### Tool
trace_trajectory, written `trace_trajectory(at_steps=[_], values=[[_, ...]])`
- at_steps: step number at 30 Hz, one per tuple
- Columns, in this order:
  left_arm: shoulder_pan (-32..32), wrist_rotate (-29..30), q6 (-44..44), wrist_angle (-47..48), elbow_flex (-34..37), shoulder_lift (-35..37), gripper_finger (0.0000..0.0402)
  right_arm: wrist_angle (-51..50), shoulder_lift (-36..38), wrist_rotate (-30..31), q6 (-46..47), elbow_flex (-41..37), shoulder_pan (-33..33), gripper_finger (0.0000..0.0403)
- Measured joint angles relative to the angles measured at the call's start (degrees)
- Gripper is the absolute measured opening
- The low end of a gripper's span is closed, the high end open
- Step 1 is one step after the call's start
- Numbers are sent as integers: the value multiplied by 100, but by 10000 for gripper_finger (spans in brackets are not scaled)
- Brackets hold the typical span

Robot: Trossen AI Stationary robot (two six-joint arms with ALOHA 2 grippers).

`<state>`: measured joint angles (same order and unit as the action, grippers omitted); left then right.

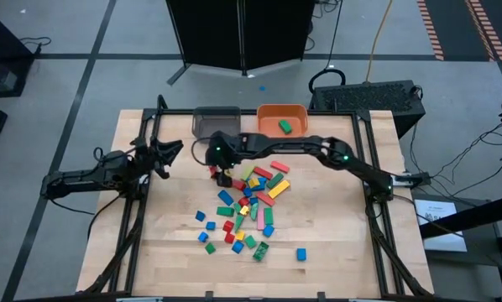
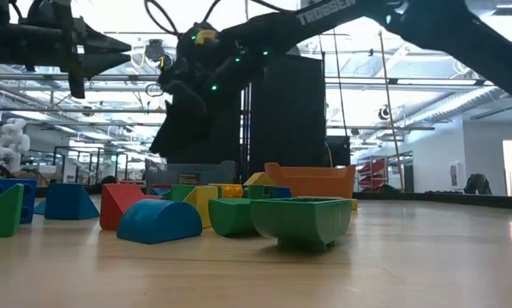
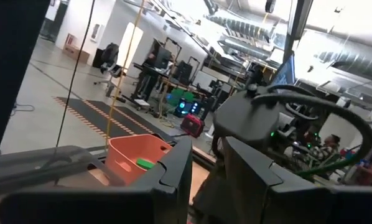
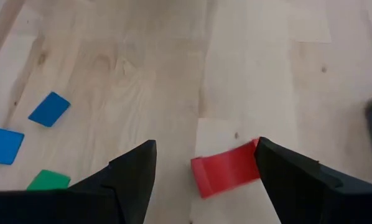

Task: Sort blocks by size
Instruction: Put the large red block into the orange bin

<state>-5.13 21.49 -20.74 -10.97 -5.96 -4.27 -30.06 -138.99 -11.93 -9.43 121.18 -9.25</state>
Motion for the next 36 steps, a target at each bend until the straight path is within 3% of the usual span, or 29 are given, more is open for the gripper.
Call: trace_trajectory(at_steps=[9, 14, 25, 28, 32, 36], values=[[0, -30, 0, 67, 0, 0, 95, -350, -268, 30, -229, 107, 118, 253], [0, -30, 1, 139, 0, 0, 95, -281, -321, 551, -419, 107, 111, 220], [0, -30, -1, 149, 0, 0, 95, -177, -549, 640, -560, 101, 171, 162], [0, -28, -1, 156, 0, 0, 95, -178, -613, 1041, -568, 105, 180, 121], [0, -28, -1, 163, 0, 0, 95, -295, -588, 1255, -430, 117, 171, 26], [0, -28, -3, 165, 0, 0, 95, -297, -528, 1487, -144, 112, 163, 18]])
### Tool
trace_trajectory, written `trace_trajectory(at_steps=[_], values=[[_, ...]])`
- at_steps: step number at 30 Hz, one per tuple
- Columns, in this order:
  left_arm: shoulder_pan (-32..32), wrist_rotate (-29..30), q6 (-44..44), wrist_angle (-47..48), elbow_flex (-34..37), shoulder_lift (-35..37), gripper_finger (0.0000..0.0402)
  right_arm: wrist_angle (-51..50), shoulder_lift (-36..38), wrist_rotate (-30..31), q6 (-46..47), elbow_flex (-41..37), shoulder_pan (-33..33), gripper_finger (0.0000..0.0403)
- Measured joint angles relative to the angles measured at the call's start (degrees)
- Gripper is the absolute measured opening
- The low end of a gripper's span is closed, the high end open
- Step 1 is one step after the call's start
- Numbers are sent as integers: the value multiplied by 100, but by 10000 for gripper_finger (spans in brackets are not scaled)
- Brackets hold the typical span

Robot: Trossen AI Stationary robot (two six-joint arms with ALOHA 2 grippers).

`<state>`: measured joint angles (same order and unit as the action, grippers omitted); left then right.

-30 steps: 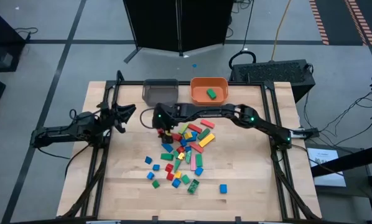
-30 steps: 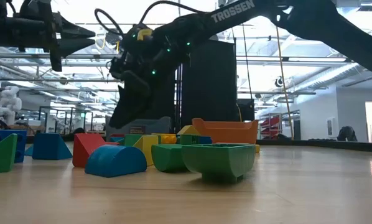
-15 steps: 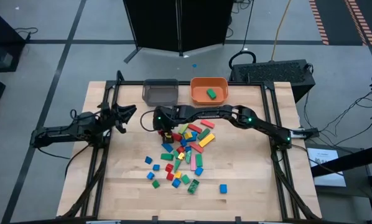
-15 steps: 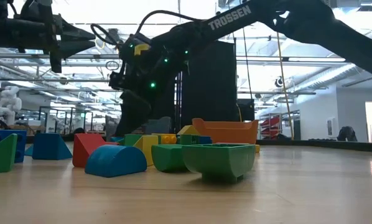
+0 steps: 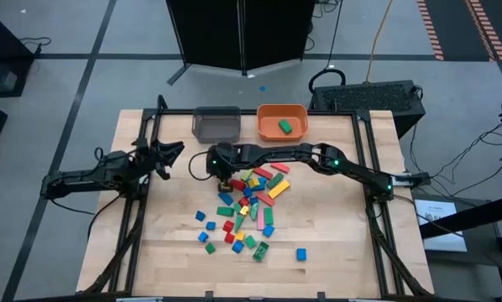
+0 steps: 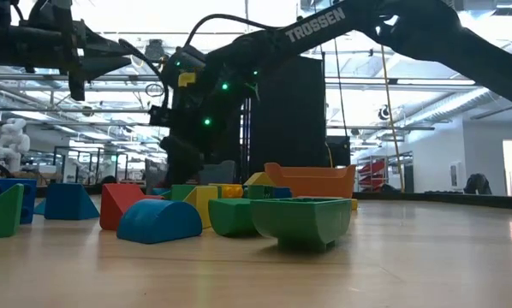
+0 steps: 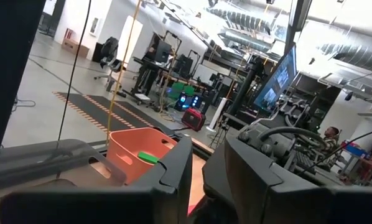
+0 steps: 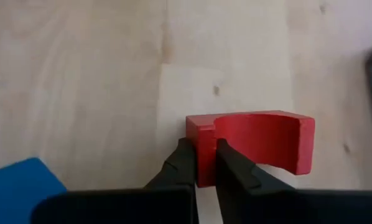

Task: Sort blocks by size
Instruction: Put the large red block into the orange bin

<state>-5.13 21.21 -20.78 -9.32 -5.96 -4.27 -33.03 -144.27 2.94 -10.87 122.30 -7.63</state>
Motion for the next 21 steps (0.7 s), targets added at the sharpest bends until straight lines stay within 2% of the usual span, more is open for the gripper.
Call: trace_trajectory(at_steps=[5, 12, 17, 21], values=[[0, 0, -2, -2, 0, 0, 95, -173, 462, 57, 326, -29, -81, 18], [0, 0, 0, 0, 0, 0, 95, -681, 1386, 871, 446, -11, -603, 17], [0, -1, -1, 24, 0, 0, 95, -1999, 1831, 1488, 746, 2, -1242, 17], [2, -14, -5, 88, 0, 0, 95, -3140, 1785, 1569, 936, -43, -1869, 17]])
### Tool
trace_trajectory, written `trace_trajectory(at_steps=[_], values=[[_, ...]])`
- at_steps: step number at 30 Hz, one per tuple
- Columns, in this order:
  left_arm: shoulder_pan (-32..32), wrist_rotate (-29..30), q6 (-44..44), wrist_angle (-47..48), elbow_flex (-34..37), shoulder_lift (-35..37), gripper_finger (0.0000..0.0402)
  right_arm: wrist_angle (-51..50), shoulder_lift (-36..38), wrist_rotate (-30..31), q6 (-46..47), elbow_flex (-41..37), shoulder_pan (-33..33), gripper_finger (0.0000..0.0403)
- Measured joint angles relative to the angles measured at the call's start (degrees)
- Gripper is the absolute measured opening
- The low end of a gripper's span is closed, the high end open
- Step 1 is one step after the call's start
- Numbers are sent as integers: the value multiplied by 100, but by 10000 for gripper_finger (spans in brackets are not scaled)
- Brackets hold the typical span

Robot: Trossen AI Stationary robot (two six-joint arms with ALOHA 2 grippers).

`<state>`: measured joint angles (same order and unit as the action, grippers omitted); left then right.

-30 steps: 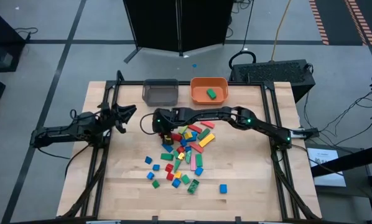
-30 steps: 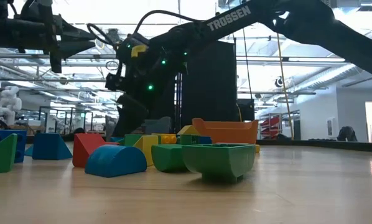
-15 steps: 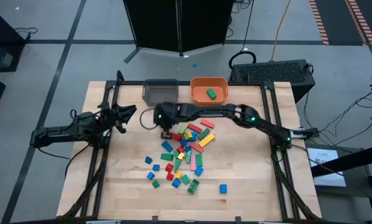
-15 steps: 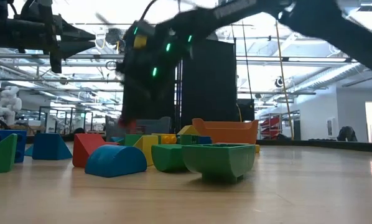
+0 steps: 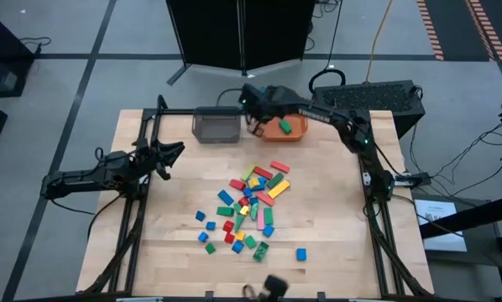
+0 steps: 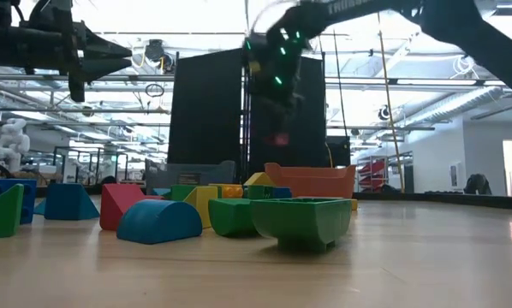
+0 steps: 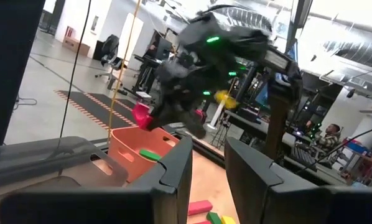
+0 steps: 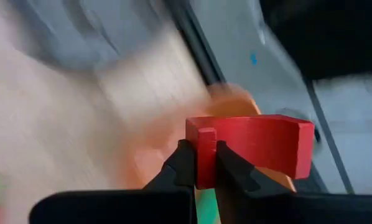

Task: Sort blocks by size
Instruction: Put the large red block into the orange bin, then put the small blue game piece into the black bin

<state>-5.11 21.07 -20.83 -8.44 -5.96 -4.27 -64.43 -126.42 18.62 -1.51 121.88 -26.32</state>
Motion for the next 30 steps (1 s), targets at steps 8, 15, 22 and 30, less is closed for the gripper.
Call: trace_trajectory(at_steps=[8, 15, 22, 30], values=[[-2, -25, -5, 4, 0, 0, 95, -254, -17, -493, -106, -752, -624, 18], [-2, -25, 14, 15, 0, 0, 95, -213, -13, -1599, -177, -1082, -649, 116], [-2, -25, 16, 38, 0, 0, 95, -101, 500, -2246, -282, -1079, -480, 185], [-2, -17, 18, 67, 0, 0, 95, 722, 1180, -4162, -1258, -1068, 686, 193]])
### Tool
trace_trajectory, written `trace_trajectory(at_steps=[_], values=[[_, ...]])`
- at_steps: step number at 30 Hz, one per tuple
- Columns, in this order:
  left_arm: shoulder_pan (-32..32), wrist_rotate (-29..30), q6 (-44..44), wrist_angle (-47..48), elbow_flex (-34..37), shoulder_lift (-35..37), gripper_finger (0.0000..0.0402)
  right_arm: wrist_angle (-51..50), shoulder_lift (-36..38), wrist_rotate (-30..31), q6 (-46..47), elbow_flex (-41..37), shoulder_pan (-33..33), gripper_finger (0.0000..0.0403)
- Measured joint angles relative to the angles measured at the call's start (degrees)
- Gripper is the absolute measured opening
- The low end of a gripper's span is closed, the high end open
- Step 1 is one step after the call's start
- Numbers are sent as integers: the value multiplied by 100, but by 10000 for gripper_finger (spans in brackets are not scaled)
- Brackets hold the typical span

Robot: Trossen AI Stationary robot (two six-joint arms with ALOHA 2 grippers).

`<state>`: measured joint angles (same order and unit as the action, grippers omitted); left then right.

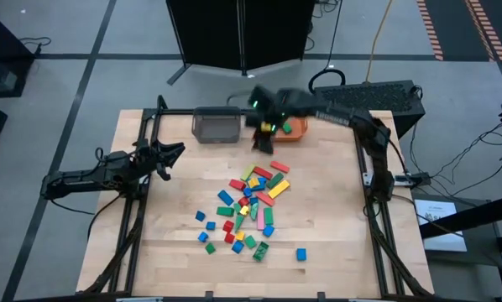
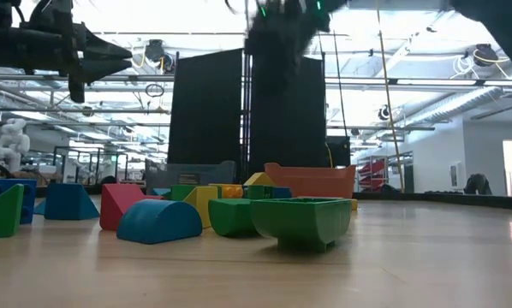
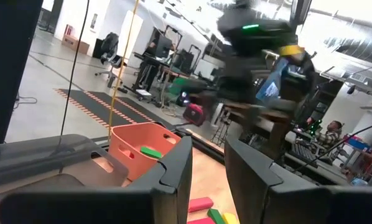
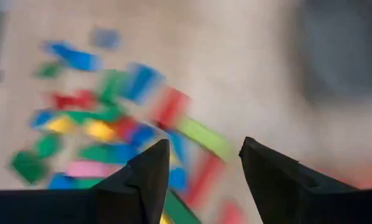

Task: Sort blocks by size
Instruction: Put the small blue game piece into the black bin

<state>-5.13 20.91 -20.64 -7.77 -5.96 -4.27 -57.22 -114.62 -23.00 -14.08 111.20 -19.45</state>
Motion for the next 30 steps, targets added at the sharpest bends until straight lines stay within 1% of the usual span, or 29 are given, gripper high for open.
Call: trace_trajectory(at_steps=[3, 6, 10, 12, 15, 17, 23, 30], values=[[0, 15, 0, 21, 0, 2, 95, 343, -31, 12, -581, -11, 728, 193], [0, 20, -4, 97, 0, 1, 95, 1059, -156, 27, -1050, -9, 1354, 194], [0, 22, -4, 118, 0, 2, 95, 2118, -479, 52, -1238, -11, 1869, 194], [0, 26, -3, 131, 0, 0, 95, 2665, -598, 37, -1255, -11, 1966, 194], [0, 33, -2, 160, -2, 0, 95, 3087, -746, -307, -1236, -9, 2018, 194], [0, 37, 0, 183, -2, -4, 95, 3253, -868, -431, -1227, -9, 2038, 194], [0, 37, -4, 275, -2, -17, 95, 3835, -1267, -408, -1294, -9, 2195, 194], [0, 33, -4, 315, -2, -20, 95, 5058, -1834, -382, -986, -7, 2485, 194]])
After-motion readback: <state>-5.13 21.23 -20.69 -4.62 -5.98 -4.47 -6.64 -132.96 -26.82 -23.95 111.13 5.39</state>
